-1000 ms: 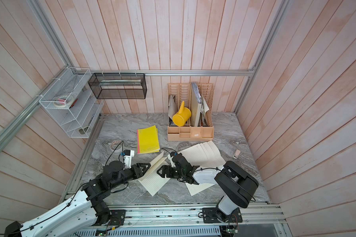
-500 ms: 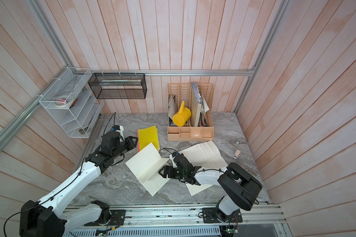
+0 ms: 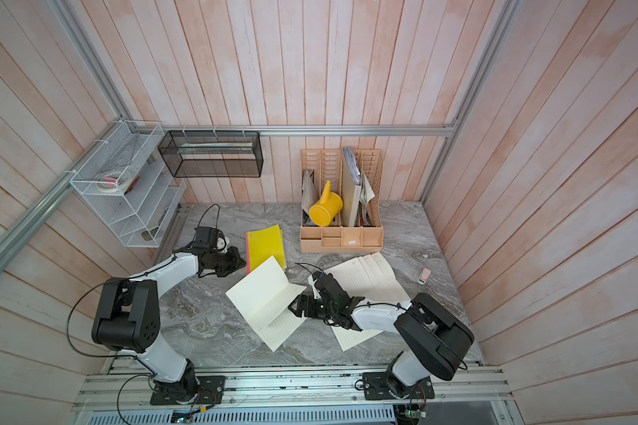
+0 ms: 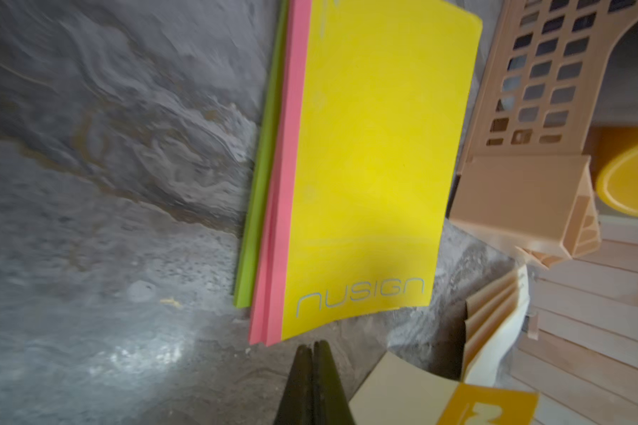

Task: Close the notebook
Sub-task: Close the notebook at the center of the board.

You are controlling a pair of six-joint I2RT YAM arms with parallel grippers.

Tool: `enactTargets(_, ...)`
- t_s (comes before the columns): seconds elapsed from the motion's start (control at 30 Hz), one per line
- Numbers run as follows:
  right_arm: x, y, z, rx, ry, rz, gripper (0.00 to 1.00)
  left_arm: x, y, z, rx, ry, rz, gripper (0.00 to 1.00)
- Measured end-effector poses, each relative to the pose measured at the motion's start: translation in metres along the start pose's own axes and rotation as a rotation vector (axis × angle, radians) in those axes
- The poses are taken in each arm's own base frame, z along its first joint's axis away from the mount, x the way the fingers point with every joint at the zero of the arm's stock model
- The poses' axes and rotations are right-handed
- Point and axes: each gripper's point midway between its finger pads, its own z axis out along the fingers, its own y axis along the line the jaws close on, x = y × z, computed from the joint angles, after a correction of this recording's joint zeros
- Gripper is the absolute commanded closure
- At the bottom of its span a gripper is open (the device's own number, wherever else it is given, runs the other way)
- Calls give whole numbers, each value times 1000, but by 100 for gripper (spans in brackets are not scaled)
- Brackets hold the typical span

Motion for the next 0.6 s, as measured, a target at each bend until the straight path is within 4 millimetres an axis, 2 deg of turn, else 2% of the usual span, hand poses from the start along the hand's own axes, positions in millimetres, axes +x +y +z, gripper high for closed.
enactTargets(0.13, -1, -1, 0, -1, -3, 2, 10, 13, -16, 0, 97, 67, 14, 100)
enactTargets(0.3, -1, -1, -1, -2, -3, 1, 11, 39, -21, 0, 160, 147, 15, 100)
enactTargets(0.6, -2, -2, -1, -1, -4, -2, 10, 86, -51, -18, 291, 236, 78, 100)
